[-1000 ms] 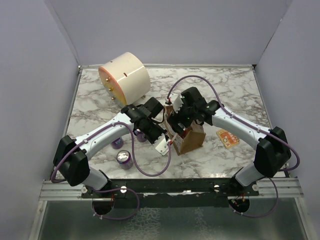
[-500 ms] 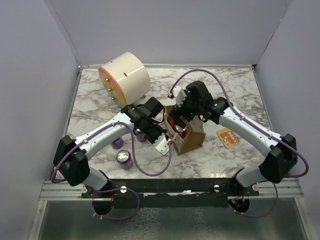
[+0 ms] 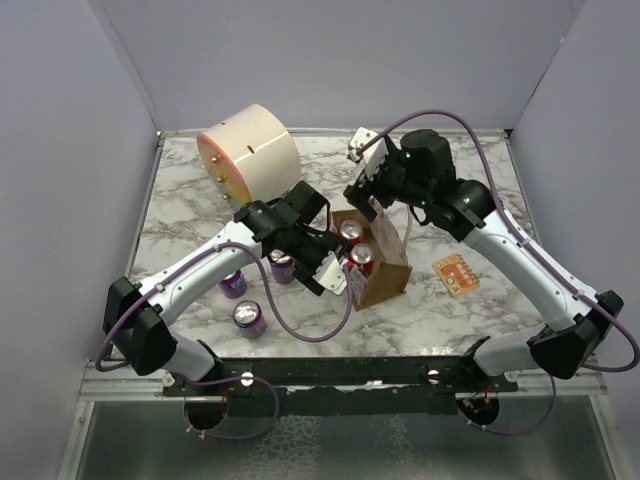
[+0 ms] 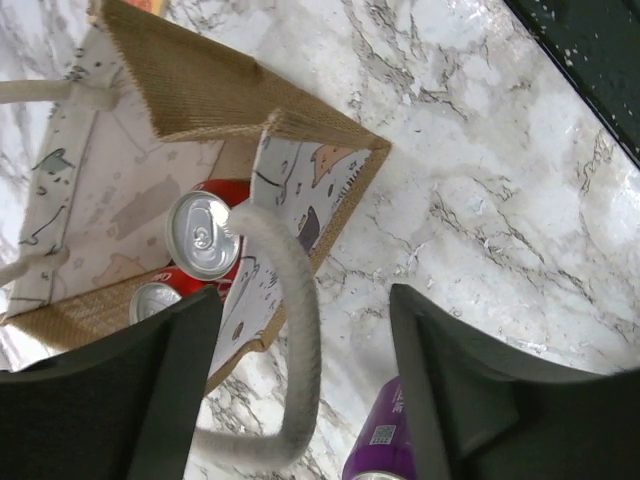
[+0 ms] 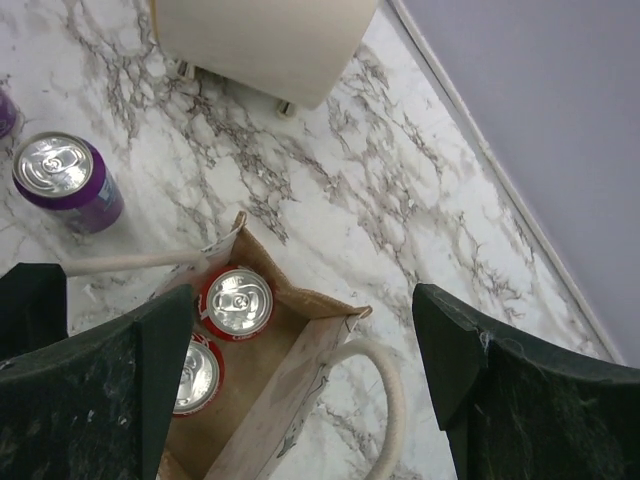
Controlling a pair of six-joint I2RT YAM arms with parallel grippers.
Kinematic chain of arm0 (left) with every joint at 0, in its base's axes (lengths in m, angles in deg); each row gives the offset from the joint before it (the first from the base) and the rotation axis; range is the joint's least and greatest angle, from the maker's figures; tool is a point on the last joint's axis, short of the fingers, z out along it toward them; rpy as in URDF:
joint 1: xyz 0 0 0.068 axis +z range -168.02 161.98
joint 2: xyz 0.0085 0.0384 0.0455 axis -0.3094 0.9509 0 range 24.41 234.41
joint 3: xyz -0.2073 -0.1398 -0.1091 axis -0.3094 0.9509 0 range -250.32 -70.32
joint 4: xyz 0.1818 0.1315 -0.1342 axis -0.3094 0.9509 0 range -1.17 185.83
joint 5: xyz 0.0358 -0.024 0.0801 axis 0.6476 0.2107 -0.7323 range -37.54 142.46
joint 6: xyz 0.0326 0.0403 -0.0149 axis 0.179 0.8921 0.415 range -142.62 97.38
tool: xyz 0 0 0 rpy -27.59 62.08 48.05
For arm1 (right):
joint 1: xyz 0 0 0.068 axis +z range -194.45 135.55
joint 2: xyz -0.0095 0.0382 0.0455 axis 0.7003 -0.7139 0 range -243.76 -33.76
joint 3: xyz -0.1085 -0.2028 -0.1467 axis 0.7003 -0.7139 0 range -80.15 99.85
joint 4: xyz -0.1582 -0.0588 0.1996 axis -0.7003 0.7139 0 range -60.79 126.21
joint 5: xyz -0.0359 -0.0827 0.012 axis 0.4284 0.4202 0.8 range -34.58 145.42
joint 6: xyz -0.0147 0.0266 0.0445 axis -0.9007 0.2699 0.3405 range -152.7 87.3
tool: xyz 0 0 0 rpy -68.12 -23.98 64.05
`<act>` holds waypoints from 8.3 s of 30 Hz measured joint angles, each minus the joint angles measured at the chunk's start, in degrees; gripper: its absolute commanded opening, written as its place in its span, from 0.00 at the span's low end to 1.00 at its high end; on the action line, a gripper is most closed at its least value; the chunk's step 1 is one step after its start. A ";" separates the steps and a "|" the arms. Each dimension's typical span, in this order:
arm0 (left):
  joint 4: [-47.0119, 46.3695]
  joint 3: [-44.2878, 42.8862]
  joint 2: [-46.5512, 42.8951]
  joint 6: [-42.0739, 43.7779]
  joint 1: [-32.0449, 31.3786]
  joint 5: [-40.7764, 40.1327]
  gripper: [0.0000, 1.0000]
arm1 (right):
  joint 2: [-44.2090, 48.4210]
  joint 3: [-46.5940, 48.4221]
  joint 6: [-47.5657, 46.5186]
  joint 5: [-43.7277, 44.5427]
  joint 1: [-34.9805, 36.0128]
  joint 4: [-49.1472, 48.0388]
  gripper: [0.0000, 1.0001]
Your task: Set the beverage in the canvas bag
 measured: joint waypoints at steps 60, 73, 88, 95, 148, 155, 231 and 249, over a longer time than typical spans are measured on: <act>-32.48 7.76 -16.90 -64.48 50.80 -25.14 0.99 | -38.36 16.76 -7.85 -11.43 14.67 6.73 0.95; -33.99 8.33 -17.68 -64.92 50.80 -24.33 0.99 | -42.10 18.05 -5.90 -14.38 15.06 4.94 0.70; -34.64 9.31 -18.25 -65.11 50.80 -24.28 0.99 | -41.97 18.14 -4.50 -17.00 15.08 5.31 0.29; -34.82 9.31 -17.64 -66.64 50.80 -25.99 0.99 | -38.16 18.56 -2.43 -19.06 15.08 8.50 0.24; -0.11 -5.27 -5.18 -18.75 11.34 5.90 0.81 | 6.03 4.66 -0.31 -15.69 -8.13 14.62 0.18; 1.84 -6.14 -0.98 -16.57 4.42 1.75 0.57 | 4.92 2.97 -0.31 -16.02 -8.13 15.10 0.15; 1.81 -3.52 1.22 -11.17 0.85 -1.14 0.00 | -5.88 -4.85 -4.28 0.76 -3.34 10.32 0.04; 1.29 -2.64 0.92 -11.15 0.85 -1.20 0.00 | -9.62 -7.85 -5.16 1.11 -3.34 8.59 0.06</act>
